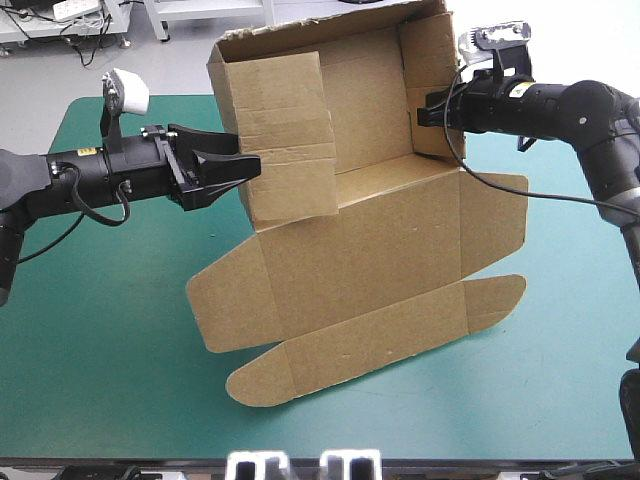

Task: Fold the box

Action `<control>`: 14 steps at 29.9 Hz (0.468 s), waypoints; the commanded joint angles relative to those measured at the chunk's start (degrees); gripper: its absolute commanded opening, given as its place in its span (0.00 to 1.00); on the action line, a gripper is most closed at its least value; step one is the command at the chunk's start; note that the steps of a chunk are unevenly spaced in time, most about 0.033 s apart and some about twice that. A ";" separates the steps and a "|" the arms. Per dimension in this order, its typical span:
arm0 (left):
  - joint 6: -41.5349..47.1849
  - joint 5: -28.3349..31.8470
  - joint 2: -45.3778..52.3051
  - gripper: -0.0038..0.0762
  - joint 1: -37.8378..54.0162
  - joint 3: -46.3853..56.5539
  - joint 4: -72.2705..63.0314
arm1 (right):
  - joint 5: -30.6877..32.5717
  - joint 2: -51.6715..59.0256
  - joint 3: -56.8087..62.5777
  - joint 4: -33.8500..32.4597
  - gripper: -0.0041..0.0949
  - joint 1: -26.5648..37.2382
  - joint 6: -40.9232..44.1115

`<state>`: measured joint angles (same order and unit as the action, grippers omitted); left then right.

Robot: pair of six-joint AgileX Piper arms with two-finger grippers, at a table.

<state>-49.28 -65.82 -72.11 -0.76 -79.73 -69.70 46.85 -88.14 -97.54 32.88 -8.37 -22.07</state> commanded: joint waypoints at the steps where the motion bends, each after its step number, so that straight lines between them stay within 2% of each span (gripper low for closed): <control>1: 1.96 -0.11 1.12 0.68 -0.47 -1.54 -5.68 | -4.49 1.79 -1.55 3.42 0.04 -0.40 1.19; 7: 1.96 3.62 1.12 0.67 -0.47 -1.54 -3.55 | -4.14 1.79 -1.55 5.22 0.04 -0.40 1.20; 14: 7.09 9.61 0.78 0.53 -0.47 -1.54 5.32 | -2.60 1.79 -1.55 7.50 0.04 -0.40 0.63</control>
<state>-44.70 -59.77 -72.15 -0.76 -79.73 -63.86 46.88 -88.64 -97.54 35.36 -8.43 -21.86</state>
